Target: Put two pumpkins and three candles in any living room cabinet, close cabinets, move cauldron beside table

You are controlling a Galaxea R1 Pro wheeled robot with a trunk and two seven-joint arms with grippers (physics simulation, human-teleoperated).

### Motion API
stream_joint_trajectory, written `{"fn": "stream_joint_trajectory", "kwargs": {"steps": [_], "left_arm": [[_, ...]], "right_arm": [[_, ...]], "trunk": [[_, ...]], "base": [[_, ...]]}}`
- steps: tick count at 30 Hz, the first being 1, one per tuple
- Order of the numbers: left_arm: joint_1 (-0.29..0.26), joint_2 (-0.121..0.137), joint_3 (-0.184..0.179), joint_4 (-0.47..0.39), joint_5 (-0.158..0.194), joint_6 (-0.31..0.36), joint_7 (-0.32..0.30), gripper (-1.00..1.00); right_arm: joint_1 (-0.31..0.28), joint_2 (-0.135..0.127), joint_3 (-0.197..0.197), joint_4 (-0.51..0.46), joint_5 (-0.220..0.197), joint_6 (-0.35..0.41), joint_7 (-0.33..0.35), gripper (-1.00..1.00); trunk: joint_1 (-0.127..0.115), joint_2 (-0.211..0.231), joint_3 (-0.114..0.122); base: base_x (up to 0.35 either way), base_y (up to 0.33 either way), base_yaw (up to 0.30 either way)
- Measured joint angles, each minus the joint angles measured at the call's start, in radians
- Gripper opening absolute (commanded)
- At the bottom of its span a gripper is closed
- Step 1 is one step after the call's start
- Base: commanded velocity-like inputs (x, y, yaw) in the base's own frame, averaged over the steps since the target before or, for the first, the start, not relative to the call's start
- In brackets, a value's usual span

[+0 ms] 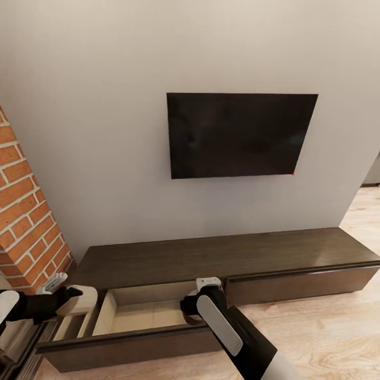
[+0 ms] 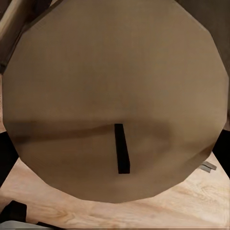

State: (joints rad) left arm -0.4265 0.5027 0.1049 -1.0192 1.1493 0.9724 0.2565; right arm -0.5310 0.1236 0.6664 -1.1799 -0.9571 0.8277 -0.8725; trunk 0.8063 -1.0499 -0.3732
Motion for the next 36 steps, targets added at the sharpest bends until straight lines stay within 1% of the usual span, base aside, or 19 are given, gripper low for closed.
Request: {"fn": "stream_joint_trajectory", "kwargs": {"steps": [1,2,4,6,8,11,14,15,17,19,23,29,36], "left_arm": [[0.0,-0.003,-0.008,0.0,-0.002,0.0,0.001,-1.0],[0.0,-0.006,-0.014,-0.001,-0.003,0.0,0.002,-1.0],[0.0,-0.022,-0.039,-0.005,-0.025,0.0,0.022,-1.0],[-0.001,-0.049,-0.054,-0.016,-0.058,0.0,0.062,-1.0],[-0.002,-0.083,-0.06,-0.039,-0.078,-0.002,0.106,-1.0],[-0.002,-0.121,-0.066,-0.081,-0.096,-0.002,0.158,-1.0],[-0.002,-0.158,-0.068,-0.106,-0.1,-0.002,0.182,-1.0],[-0.002,-0.165,-0.069,-0.112,-0.102,-0.002,0.186,-1.0],[-0.002,-0.172,-0.07,-0.124,-0.105,-0.002,0.189,-1.0],[-0.002,-0.176,-0.07,-0.134,-0.104,-0.002,0.191,-1.0],[-0.002,-0.178,-0.071,-0.139,-0.11,0.0,0.191,-1.0],[-0.002,-0.178,-0.072,-0.139,-0.111,0.0,0.191,-1.0],[-0.002,-0.178,-0.072,-0.141,-0.108,-0.001,0.189,-1.0]], "right_arm": [[0.0,0.016,0.002,0.001,0.005,0.002,-0.031,-1.0],[0.0,0.023,0.003,0.0,0.004,0.002,-0.046,-1.0],[0.0,0.041,0.006,-0.003,0.003,0.001,-0.085,-1.0],[0.0,0.05,0.007,-0.003,0.001,-0.003,-0.1,-1.0],[0.0,0.051,0.007,-0.002,0.0,-0.005,-0.101,-1.0],[0.0,0.051,0.012,-0.004,-0.003,-0.008,-0.098,-1.0],[0.0,0.051,0.05,-0.008,-0.006,-0.031,-0.098,-1.0],[0.0,0.051,0.064,-0.009,-0.005,-0.039,-0.098,-1.0],[0.0,0.051,0.078,-0.011,-0.002,-0.048,-0.101,-1.0],[0.0,0.051,0.084,-0.012,0.001,-0.052,-0.102,-1.0],[0.0,0.051,0.087,-0.013,0.001,-0.055,-0.102,-1.0],[0.0,0.051,0.087,-0.013,-0.003,-0.056,-0.102,-1.0],[0.0,0.051,0.087,-0.012,-0.004,-0.055,-0.1,-1.0]], "trunk": [[0.0,0.0,0.0],[0.0,0.0,0.0],[0.0,0.0,0.0],[0.0,0.0,0.0],[0.0,0.0,0.0],[0.0,0.0,0.0],[0.0,0.0,0.0],[0.0,0.0,0.0],[0.0,0.0,0.0],[0.0,0.0,0.0],[0.0,0.0,0.001],[0.0,0.0,0.007],[0.0,0.0,0.01]], "base": [[0.001,0.0,0.001],[0.0,0.0,0.0],[0.0,0.0,0.0],[0.0,0.0,0.0],[0.0,0.0,0.0],[0.0,0.0,0.0],[0.0,0.0,0.0],[0.0,0.0,0.0],[0.0,0.064,0.0],[0.0,0.21,0.0],[0.0,0.271,-0.024],[0.047,0.264,-0.148],[0.054,0.07,-0.046]]}}
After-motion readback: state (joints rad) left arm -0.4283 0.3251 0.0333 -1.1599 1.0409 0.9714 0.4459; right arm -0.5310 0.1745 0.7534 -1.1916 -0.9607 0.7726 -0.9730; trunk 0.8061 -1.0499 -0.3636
